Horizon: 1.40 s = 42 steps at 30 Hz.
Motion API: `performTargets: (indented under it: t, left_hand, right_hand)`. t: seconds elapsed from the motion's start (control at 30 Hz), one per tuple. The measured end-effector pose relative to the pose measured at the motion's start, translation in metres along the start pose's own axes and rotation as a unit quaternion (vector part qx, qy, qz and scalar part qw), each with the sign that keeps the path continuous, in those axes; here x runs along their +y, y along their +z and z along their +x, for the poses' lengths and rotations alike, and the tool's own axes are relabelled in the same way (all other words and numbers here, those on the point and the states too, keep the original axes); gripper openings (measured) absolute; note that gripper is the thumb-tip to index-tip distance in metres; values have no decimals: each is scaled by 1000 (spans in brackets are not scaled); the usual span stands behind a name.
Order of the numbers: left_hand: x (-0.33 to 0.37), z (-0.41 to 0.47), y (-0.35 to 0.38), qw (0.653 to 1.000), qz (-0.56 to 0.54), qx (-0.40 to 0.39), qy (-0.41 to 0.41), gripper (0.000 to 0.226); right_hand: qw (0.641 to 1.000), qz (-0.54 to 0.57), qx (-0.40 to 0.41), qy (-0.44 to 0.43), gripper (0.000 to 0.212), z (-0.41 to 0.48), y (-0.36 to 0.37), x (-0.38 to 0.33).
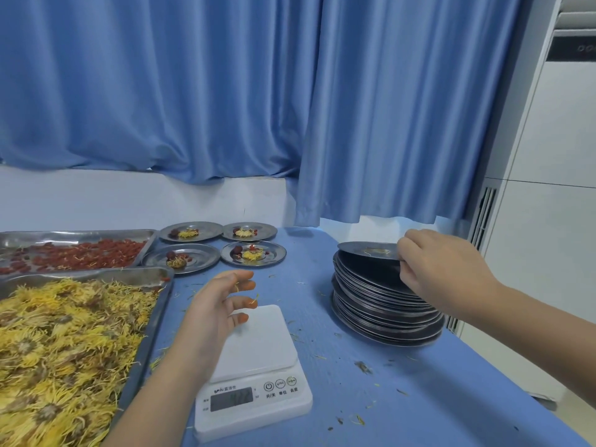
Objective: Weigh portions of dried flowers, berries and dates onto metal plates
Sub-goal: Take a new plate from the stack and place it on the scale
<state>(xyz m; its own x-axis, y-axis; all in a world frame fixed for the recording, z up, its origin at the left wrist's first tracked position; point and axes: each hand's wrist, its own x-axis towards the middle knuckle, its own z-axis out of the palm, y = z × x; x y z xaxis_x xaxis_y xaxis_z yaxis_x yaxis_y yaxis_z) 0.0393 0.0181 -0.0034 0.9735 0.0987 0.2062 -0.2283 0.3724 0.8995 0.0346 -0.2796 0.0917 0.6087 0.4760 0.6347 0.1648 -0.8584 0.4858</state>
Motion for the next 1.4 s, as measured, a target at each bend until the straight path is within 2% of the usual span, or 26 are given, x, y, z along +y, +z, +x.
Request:
performTargets:
  t: [0.1,0.2,0.27,0.4,0.5,0.67,1.0,1.23,1.4]
  left_hand:
    - [3,1,-2,999,-12,37,11,27]
    - [7,1,-4,997,-29,72,30,23]
    - [10,3,-6,993,-44,105,43,20]
    - [18,7,-14,973,-61,214,67,16]
    - [23,8,-24,943,-60,312,103,14]
    - [30,8,-36,913,-75,388,106,25]
    - [28,15,-40,906,-66,409,91,19]
    - [25,17,-39,912,-56,400,78,19]
    - [22,18,-39,915,-42,395,73,20]
  right_hand:
    - [999,18,36,-20,25,0,-5,-5]
    - [991,51,106,-61,14,0,-9,-15]
    - [982,79,144,-89,19,1,-12,-27]
    - [961,136,194,-142,14,3,-18,-63]
    - [951,166,202,-166,12,4,-17,-88]
    - [939,198,201,-196,15,2,0,-122]
    - [933,233,178,-210,18,-11,23,-158]
    - [936,263,112,-203,12,-27,37,-153]
    - [924,327,107,-170,11,-44,39,-140]
